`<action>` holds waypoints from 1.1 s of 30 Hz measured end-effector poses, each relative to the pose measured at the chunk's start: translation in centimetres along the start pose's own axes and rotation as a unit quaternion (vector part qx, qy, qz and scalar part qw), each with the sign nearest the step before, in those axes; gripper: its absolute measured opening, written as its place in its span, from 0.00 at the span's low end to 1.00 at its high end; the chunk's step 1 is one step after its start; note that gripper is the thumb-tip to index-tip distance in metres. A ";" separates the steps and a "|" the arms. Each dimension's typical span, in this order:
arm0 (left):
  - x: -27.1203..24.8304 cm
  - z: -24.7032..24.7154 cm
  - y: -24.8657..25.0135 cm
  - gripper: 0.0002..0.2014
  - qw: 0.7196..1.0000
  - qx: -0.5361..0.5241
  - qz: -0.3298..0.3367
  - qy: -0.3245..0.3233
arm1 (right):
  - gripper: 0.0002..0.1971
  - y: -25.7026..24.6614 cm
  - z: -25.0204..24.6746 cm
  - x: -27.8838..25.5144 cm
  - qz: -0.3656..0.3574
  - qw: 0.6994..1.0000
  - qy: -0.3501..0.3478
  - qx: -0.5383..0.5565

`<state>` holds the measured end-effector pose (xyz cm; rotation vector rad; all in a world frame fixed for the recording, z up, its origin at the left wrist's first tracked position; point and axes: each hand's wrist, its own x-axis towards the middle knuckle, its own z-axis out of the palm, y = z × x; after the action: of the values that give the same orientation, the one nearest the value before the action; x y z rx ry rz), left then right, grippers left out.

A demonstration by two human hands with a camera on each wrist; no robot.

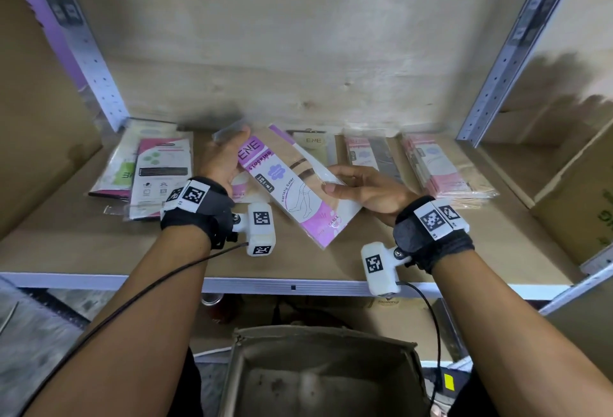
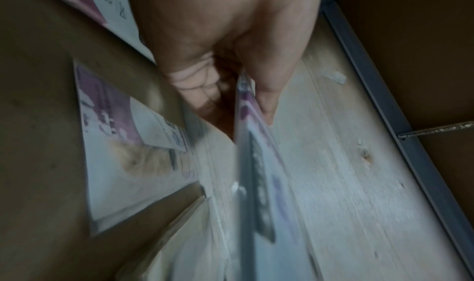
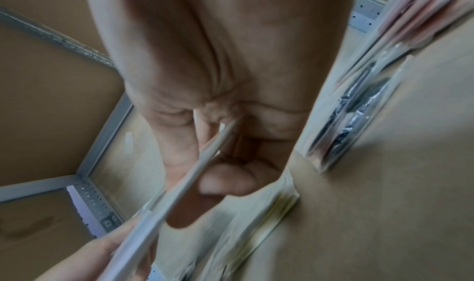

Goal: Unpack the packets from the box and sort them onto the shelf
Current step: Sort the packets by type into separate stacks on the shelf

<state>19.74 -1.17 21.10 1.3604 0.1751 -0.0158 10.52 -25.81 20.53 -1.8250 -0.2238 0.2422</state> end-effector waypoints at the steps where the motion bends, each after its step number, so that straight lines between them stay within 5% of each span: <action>1: -0.1 -0.3 0.1 0.07 1.000 0.002 0.008 0.002 | 0.17 0.0 0.1 0.1 0.002 1.000 -0.004 0.002; 7: -0.7 -1.7 0.9 0.01 0.996 0.021 0.082 -0.003 | 0.17 0.0 0.5 0.1 0.003 1.000 -0.025 0.010; 11: -1.3 -2.0 1.3 0.06 0.992 0.029 0.122 0.008 | 0.16 0.1 1.0 0.1 0.005 0.999 -0.033 0.021; 15: -1.3 -2.5 1.6 0.14 0.994 0.035 0.102 0.018 | 0.16 0.0 1.3 0.0 0.004 0.999 -0.034 0.031; 25: -0.2 -4.2 1.7 0.15 0.998 0.036 -0.003 -0.052 | 0.18 -0.1 1.4 -0.5 -0.003 0.998 -0.017 0.053; 30: 0.2 -4.5 1.6 0.10 0.997 0.070 -0.001 -0.042 | 0.17 -0.1 1.3 -0.6 0.000 0.999 -0.016 0.046; 33: 0.8 -4.5 1.6 0.14 0.983 0.180 0.033 -0.002 | 0.16 -0.1 1.3 -0.6 0.001 0.999 -0.017 0.033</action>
<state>20.18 3.65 21.66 1.7275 0.1268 0.0067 9.53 -24.73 20.33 -1.7566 -0.2352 0.2787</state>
